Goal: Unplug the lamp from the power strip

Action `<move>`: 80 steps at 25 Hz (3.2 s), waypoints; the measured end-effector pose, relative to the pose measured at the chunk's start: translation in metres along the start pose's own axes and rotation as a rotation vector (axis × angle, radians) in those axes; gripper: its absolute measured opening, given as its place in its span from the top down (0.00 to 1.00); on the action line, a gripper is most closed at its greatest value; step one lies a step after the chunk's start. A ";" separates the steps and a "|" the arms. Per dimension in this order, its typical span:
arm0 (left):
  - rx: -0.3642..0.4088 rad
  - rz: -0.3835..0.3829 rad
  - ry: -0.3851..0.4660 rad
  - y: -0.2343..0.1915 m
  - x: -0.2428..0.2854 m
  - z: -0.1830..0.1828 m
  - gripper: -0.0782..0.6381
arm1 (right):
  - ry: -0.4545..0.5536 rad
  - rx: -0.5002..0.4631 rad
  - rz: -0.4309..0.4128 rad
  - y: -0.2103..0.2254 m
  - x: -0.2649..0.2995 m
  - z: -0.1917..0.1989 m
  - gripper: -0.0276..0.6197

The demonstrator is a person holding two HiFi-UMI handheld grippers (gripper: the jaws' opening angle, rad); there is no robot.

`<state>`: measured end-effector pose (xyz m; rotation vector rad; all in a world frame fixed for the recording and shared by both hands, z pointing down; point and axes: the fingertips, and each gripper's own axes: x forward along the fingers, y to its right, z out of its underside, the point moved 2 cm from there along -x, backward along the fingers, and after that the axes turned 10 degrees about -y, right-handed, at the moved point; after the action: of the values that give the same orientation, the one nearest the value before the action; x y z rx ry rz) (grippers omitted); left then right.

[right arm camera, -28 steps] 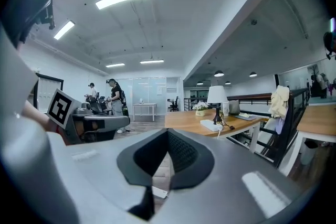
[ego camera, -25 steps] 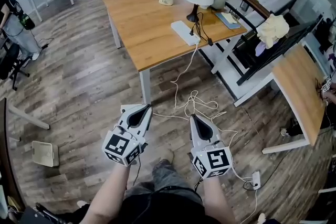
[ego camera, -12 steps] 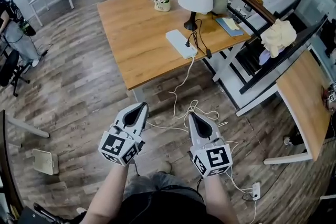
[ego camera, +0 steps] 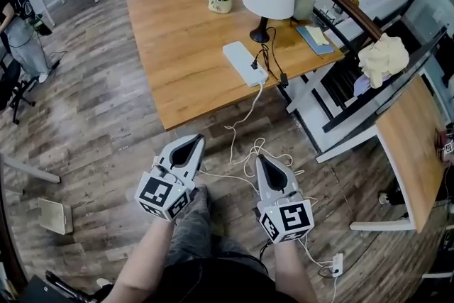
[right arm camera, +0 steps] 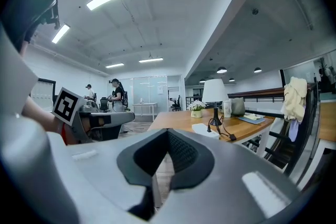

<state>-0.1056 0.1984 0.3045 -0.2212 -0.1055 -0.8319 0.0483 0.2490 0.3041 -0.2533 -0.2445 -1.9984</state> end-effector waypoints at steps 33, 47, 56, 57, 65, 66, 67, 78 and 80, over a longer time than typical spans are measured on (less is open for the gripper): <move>0.020 0.227 -0.066 -0.112 0.223 -0.034 0.90 | -0.107 0.083 0.145 0.128 0.188 -0.032 0.95; -0.002 0.219 -0.126 -0.118 0.263 -0.010 0.90 | -0.178 0.075 0.092 0.156 0.232 -0.013 0.95; 0.001 0.189 -0.198 -0.114 0.301 0.009 0.90 | -0.227 0.003 0.052 0.183 0.269 -0.006 0.95; 0.002 0.184 -0.208 -0.114 0.305 0.011 0.90 | -0.230 -0.005 0.049 0.186 0.273 -0.006 0.95; 0.054 0.121 -0.235 -0.119 0.339 0.016 0.90 | -0.251 -0.007 0.005 0.204 0.300 -0.005 0.89; 0.052 0.115 -0.241 -0.121 0.342 0.016 0.90 | -0.255 -0.005 -0.002 0.206 0.304 -0.004 0.88; 0.053 0.107 -0.249 -0.122 0.345 0.016 0.90 | -0.259 -0.004 -0.005 0.208 0.307 -0.004 0.88; 0.274 -0.021 -0.415 -0.134 0.371 0.036 0.90 | -0.329 -0.022 -0.033 0.219 0.337 0.008 0.83; 0.285 -0.037 -0.435 -0.137 0.374 0.038 0.90 | -0.345 -0.030 -0.042 0.219 0.341 0.010 0.82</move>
<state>0.0431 -0.1510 0.4297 -0.1280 -0.6336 -0.7845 0.1041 -0.1337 0.4242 -0.6186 -0.4415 -1.9931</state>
